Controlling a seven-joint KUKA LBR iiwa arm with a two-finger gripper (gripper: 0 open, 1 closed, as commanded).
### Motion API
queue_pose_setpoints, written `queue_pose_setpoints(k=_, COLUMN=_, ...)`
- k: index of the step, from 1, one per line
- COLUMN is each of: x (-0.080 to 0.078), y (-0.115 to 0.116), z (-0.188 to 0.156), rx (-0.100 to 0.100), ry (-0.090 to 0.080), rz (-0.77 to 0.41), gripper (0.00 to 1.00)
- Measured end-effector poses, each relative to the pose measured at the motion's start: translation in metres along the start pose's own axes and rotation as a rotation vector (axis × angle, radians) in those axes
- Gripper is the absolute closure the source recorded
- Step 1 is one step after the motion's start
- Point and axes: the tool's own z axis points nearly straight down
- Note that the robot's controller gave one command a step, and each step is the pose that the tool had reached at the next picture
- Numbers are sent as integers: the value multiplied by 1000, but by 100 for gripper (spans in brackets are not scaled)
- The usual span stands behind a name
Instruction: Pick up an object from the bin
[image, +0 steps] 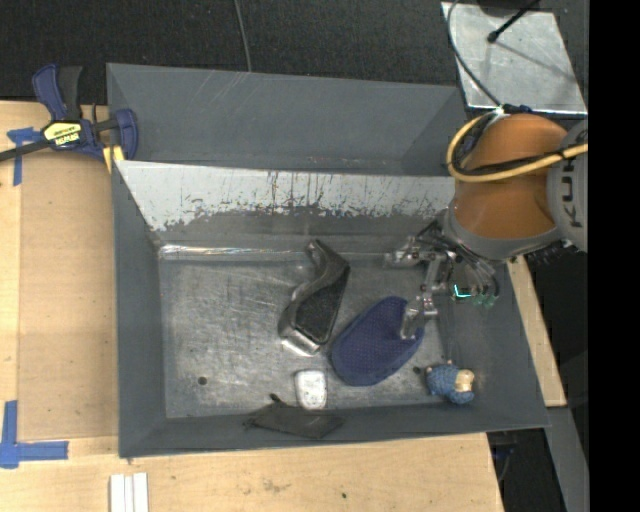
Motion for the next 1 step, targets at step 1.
queue_pose_setpoints(k=1, x=8, y=-1, z=54, rx=2, ry=-20, rz=-54, gripper=0)
